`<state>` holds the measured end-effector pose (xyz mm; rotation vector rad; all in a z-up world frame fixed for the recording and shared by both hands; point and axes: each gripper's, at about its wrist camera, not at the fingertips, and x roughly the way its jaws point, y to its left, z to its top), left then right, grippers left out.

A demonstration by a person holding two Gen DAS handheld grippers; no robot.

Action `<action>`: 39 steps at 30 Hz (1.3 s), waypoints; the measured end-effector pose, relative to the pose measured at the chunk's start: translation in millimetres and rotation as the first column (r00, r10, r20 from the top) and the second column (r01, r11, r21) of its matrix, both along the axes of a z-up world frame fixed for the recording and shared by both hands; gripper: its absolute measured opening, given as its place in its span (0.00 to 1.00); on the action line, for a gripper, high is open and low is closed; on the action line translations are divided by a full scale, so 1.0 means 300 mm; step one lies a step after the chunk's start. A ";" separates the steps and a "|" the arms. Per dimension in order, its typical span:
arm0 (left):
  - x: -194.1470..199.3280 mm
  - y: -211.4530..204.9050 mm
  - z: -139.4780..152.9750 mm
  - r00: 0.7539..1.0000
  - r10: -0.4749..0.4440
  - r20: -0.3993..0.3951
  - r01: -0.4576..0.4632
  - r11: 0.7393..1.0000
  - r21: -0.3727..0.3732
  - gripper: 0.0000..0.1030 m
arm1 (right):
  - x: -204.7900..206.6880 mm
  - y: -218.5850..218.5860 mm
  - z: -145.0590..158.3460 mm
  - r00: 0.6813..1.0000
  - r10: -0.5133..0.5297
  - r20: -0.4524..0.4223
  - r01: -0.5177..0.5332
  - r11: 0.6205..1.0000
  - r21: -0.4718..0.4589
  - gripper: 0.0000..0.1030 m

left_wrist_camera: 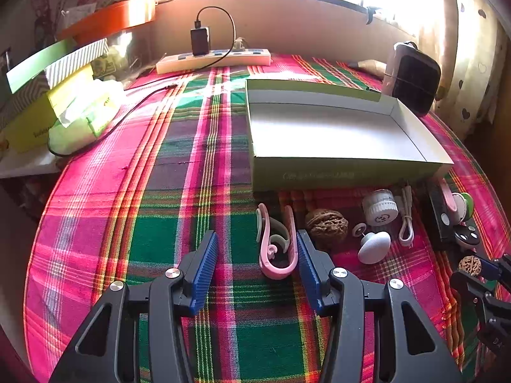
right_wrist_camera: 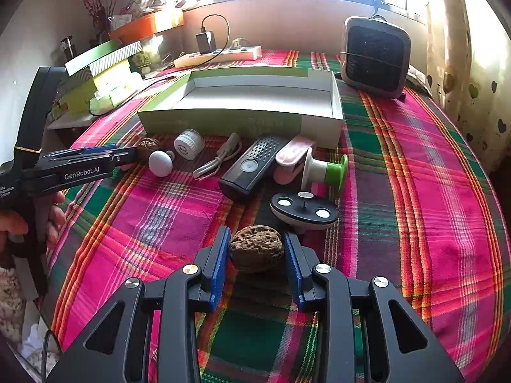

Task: Organize objects
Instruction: 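Close left gripper on pink plastic clip while right gripper holds walnut, then carry walnut and pink clip into white box and open both grippers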

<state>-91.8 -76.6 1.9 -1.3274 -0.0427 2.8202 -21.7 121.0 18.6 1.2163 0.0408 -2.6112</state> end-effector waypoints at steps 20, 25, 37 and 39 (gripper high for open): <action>-0.011 0.010 0.004 1.000 0.001 0.003 -0.001 1.000 -0.008 0.21 | -0.015 -0.002 -0.003 1.000 -0.005 0.005 0.005 1.000 -0.009 0.33; -0.010 0.014 0.005 1.000 -0.002 0.002 0.002 1.000 -0.004 0.21 | -0.015 0.000 -0.003 1.000 -0.005 0.006 0.005 1.000 -0.009 0.33; 0.003 0.018 0.014 1.000 -0.009 -0.005 0.009 1.000 -0.003 0.21 | -0.015 0.000 0.000 1.000 -0.006 0.002 0.006 1.000 -0.012 0.33; 0.008 0.018 0.025 1.000 -0.012 -0.015 0.012 1.000 0.001 0.21 | -0.016 0.002 0.007 1.000 -0.005 -0.005 0.005 1.000 -0.015 0.33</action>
